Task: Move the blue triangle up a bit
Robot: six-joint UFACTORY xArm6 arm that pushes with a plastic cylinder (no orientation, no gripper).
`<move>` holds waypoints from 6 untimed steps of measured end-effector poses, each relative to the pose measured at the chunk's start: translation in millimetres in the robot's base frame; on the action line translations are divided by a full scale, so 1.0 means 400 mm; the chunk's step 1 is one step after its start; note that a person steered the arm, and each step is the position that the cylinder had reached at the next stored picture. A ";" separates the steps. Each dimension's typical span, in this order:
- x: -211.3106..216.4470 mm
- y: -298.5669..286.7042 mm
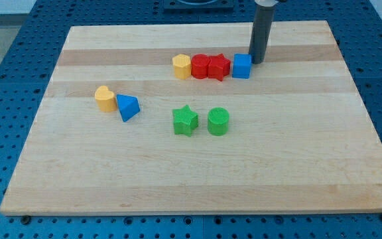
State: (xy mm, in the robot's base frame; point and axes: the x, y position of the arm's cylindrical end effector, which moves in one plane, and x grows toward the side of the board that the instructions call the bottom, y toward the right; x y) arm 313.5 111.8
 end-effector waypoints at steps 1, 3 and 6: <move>0.000 -0.009; -0.006 0.105; 0.340 0.093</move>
